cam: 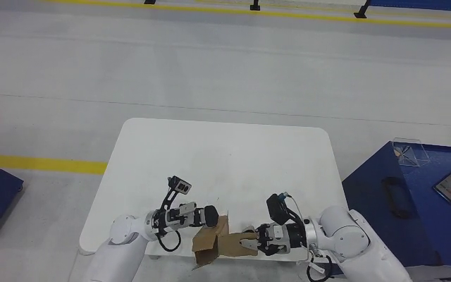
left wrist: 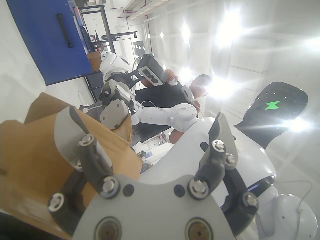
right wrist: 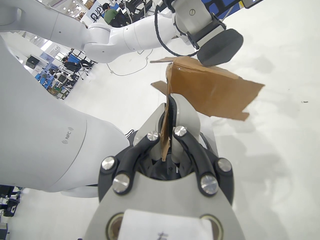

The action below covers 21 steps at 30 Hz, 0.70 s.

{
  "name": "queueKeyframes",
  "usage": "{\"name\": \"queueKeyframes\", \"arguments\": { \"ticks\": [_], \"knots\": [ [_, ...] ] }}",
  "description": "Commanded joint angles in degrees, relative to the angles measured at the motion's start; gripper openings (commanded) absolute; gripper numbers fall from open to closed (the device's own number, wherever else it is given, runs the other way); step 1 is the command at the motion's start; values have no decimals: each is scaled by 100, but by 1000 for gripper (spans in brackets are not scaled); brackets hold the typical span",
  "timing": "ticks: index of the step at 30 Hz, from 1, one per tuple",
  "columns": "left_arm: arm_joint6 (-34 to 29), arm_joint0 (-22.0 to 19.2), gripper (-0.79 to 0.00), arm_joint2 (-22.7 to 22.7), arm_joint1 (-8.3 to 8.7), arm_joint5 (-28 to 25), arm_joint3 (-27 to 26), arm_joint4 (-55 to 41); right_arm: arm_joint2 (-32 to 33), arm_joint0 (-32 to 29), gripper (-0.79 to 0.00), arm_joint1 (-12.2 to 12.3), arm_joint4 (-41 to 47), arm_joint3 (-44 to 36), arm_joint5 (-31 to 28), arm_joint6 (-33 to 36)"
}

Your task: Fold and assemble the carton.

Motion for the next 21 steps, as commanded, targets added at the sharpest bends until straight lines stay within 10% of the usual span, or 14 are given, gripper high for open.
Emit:
{"name": "queueKeyframes", "arguments": {
  "ticks": [1,21],
  "knots": [
    [-30,-8,0,58,0,30,46,103,7,4,-785,8,7,-21,-6,-38],
    [251,118,0,-386,94,-251,-226,95,-175,103,-785,23,1704,286,423,-159]
  ]
}}
